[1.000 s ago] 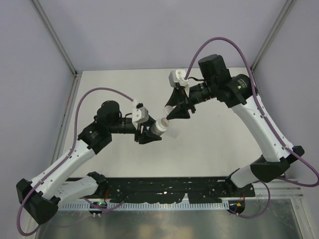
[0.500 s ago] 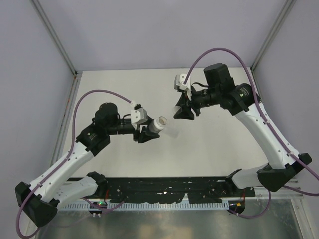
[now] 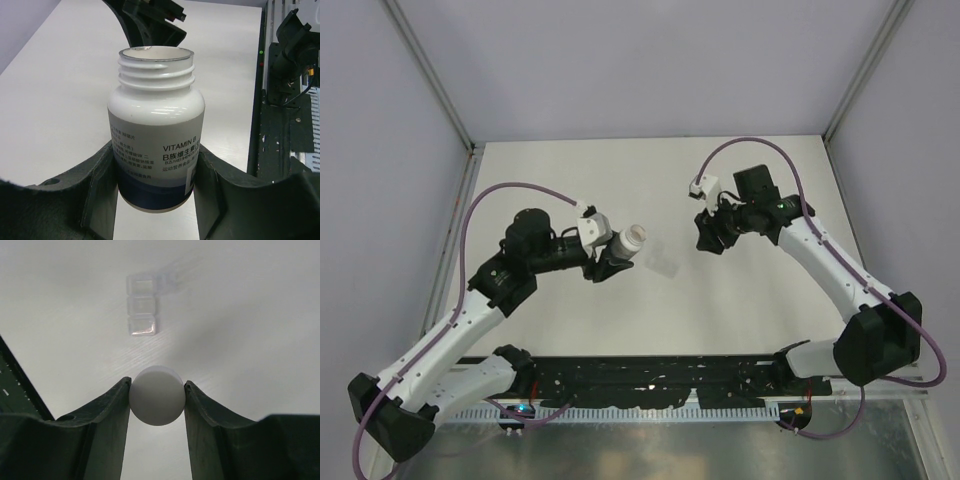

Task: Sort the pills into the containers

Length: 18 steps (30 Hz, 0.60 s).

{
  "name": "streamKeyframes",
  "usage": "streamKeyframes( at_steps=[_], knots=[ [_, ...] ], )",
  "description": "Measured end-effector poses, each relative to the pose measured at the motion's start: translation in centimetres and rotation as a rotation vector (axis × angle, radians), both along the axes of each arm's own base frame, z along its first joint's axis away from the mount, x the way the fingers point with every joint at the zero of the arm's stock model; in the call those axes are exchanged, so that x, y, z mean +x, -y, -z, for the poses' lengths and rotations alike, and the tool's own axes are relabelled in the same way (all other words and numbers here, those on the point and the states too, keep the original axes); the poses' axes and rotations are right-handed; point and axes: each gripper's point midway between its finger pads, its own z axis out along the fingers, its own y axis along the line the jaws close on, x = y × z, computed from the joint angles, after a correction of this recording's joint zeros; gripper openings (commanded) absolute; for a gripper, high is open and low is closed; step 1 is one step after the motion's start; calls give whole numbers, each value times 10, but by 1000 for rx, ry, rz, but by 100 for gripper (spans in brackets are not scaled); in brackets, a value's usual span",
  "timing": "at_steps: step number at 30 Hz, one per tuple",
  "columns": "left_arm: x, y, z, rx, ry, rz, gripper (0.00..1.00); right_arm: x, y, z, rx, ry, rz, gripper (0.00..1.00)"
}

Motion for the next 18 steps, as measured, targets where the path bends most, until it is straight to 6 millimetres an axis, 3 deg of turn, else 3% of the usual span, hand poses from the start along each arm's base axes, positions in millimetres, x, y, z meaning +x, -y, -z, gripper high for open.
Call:
streamKeyframes(
  at_steps=[6,12,18],
  knots=[
    [-1,-2,-2,-5,10,-8,0,29,39,52,-71,-54,145,32],
    [-2,-3,-1,-4,8,-8,0,38,67,105,-146,-155,235,34],
    [-2,-3,-1,-5,5,-9,0,45,79,129,-192,-195,285,38]
  ],
)
